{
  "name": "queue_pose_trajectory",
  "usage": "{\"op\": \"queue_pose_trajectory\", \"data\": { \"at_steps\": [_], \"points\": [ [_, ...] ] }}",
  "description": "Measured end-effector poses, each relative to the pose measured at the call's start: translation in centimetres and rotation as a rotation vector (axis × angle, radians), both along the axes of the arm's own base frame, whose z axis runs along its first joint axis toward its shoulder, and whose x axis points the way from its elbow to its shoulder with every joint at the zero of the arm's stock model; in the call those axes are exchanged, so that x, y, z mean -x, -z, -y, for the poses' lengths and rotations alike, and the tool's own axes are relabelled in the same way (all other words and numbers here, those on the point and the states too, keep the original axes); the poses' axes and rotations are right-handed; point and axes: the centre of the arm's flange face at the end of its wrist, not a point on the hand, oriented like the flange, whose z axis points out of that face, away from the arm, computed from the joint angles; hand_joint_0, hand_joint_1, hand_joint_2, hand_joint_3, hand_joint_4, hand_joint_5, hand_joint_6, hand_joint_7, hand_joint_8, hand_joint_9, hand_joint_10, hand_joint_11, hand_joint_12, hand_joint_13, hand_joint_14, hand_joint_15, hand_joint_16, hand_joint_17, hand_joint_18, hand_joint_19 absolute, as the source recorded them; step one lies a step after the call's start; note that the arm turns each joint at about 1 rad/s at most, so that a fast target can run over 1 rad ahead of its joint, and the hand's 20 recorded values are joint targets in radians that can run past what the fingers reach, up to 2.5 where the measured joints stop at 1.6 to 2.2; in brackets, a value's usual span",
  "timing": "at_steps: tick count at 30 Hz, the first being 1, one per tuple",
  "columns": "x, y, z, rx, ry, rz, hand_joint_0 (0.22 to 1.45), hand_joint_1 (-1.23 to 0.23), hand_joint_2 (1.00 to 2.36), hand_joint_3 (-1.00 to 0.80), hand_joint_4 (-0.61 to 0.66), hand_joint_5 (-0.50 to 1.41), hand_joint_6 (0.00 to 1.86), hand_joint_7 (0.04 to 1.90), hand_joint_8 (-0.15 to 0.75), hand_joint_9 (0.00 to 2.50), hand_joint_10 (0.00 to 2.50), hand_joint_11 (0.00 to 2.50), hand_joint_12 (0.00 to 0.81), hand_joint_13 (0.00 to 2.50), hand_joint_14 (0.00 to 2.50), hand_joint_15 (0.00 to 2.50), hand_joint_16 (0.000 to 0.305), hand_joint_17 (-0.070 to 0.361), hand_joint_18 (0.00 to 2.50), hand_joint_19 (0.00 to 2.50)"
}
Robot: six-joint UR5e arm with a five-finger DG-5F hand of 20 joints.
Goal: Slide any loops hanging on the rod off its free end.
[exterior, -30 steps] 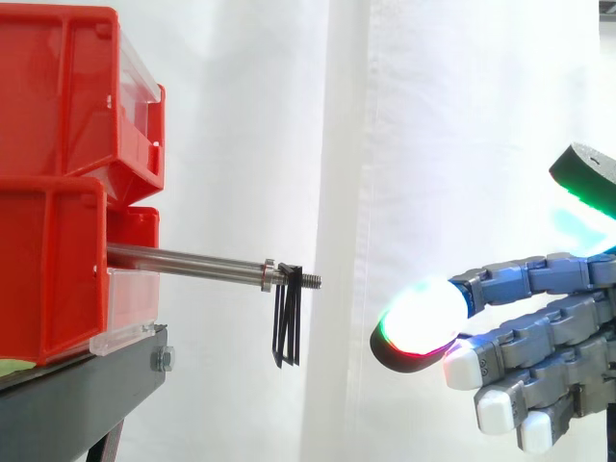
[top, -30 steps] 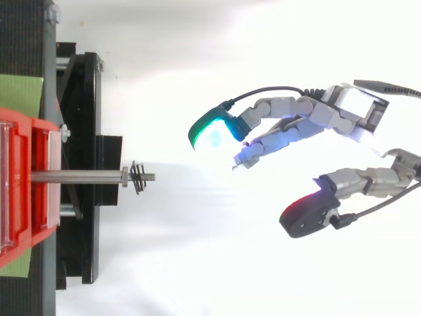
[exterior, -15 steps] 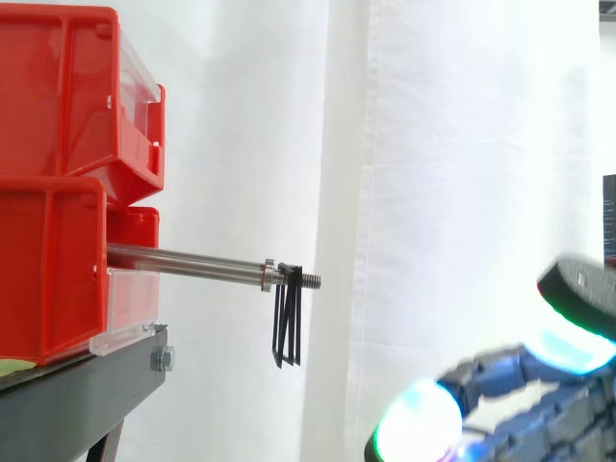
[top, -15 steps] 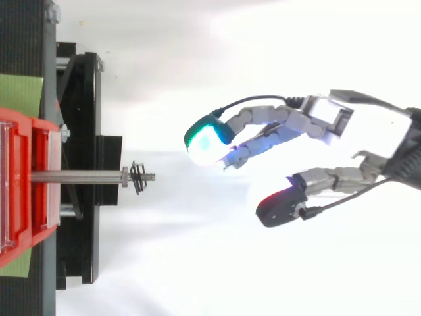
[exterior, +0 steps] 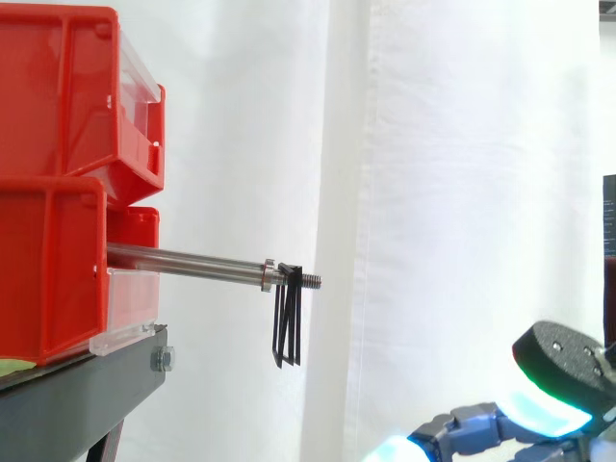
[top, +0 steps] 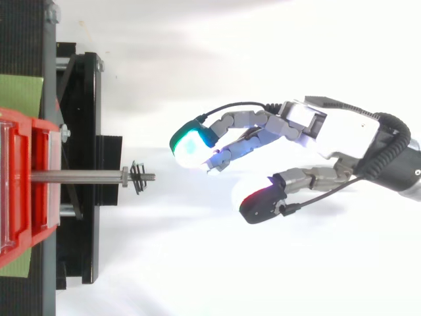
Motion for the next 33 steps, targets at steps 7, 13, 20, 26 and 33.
{"op": "queue_pose_trajectory", "data": {
  "at_steps": [7, 13, 20, 26, 33],
  "points": [
    [-2.3, 1.0, 0.1, -0.005, -0.006, 0.032, 0.53, -0.55, 1.0, -0.44, 0.17, -0.19, 0.5, 0.68, 0.243, 0.83, 0.0, 0.03, 0.244, 0.9, 0.01, 0.28, 0.038, 0.085, 0.75, 0.54],
    [-4.6, 0.6, 0.2, 0.005, -0.052, 0.065, 0.53, -0.55, 1.0, -0.43, 0.17, -0.19, 0.5, 0.69, 0.243, 0.83, 0.0, 0.03, 0.246, 0.9, 0.01, 0.28, 0.038, 0.086, 0.75, 0.55],
    [-6.1, -0.9, 0.5, 0.05, -0.075, 0.1, 0.53, -0.55, 1.0, -0.44, 0.18, -0.19, 0.5, 0.69, 0.242, 0.83, 0.0, 0.04, 0.25, 0.9, 0.01, 0.29, 0.039, 0.087, 0.76, 0.55],
    [-6.2, 0.3, 0.9, 0.071, -0.073, 0.087, 0.53, -0.55, 1.0, -0.44, 0.18, -0.19, 0.5, 0.71, 0.245, 0.83, 0.0, 0.05, 0.256, 0.91, 0.01, 0.31, 0.039, 0.088, 0.76, 0.57],
    [-7.0, 0.8, 1.0, 0.07, -0.094, 0.11, 0.53, -0.55, 1.0, -0.43, 0.19, -0.18, 0.5, 0.74, 0.246, 0.83, 0.0, 0.06, 0.263, 0.92, 0.01, 0.33, 0.04, 0.091, 0.76, 0.59]
  ]
}}
